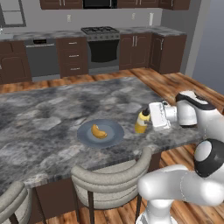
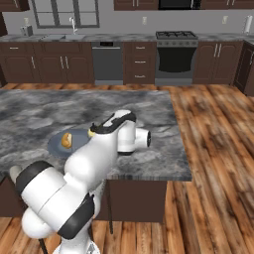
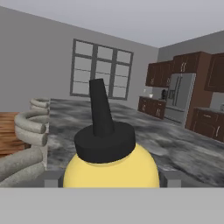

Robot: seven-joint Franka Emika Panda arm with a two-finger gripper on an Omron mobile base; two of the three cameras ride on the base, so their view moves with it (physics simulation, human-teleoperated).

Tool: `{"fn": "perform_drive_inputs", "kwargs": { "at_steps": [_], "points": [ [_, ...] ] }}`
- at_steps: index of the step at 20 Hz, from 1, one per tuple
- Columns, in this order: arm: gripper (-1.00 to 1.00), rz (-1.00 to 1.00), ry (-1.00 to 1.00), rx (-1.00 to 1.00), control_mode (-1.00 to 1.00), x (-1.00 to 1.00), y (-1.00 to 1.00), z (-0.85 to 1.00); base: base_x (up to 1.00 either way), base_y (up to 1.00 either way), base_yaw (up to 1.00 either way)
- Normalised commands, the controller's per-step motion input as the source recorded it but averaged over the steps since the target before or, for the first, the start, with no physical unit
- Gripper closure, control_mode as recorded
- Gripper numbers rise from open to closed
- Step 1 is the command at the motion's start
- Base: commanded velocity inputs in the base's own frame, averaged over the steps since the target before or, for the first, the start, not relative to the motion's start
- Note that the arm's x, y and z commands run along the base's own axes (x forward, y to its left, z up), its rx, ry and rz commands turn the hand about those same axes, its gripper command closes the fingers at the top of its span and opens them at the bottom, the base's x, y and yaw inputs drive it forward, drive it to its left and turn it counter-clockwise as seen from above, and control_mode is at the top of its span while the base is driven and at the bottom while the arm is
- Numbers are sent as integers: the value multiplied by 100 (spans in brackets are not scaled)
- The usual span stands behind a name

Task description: Move the hot dog bun to the plate on the dining table and place the condiment next to that plate. Then navigate to the fridge and take the sausage and place it on the plate as well.

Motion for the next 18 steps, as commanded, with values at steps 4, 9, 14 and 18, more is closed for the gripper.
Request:
{"fn": "perform_drive_inputs", "kwargs": {
  "at_steps": [4,9,14,18],
  "points": [
    [100,0,5,0,-100,50,9,-32,0,0,0],
    [100,0,2,0,-100,46,1,-35,0,0,0],
    [100,0,1,0,-100,29,0,-34,0,0,0],
    [100,0,0,0,-100,25,0,-28,0,0,0]
  ]
}}
